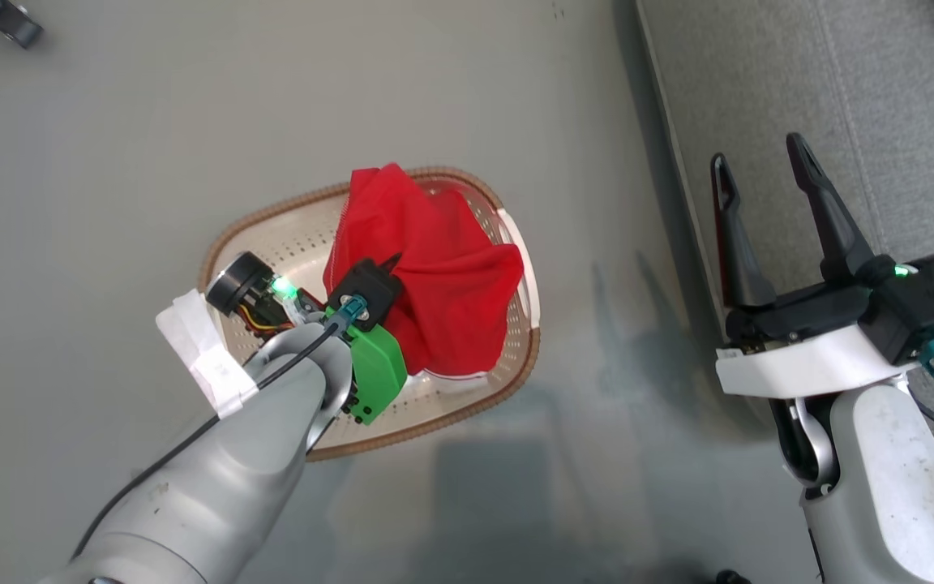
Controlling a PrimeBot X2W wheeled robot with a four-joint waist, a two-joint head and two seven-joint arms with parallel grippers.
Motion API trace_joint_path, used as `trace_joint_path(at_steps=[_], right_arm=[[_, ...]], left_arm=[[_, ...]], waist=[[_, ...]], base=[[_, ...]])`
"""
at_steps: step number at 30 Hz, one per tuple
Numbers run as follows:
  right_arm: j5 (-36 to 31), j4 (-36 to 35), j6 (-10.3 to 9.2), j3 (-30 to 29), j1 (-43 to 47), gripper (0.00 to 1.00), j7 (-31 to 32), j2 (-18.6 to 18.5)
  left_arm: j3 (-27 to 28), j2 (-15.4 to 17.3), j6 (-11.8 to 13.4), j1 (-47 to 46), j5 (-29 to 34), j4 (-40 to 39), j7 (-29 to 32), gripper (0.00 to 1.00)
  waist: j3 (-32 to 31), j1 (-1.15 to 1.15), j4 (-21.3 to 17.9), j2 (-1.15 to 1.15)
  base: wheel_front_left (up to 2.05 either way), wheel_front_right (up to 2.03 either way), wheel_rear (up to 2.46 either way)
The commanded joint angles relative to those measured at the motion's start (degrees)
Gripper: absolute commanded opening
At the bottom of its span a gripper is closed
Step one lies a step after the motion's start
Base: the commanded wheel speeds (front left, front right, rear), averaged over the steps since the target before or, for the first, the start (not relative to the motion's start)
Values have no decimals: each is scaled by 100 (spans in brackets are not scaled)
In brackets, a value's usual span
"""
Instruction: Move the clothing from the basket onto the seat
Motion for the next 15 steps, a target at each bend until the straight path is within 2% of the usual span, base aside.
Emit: trace_joint_path(at_steps=[1, 15], right_arm=[[-41, 28, -4, -37, 147, 100, -13, -18], [10, 109, -4, -86, 716, 100, -13, -17]], left_arm=[[126, 11, 50, 168, -83, -158, -18, 0], [1061, -29, 160, 897, 80, -1714, -19, 0]], waist=[[-647, 0, 291, 0], [-1667, 0, 533, 0]], base=[[0, 0, 0], [0, 0, 0]])
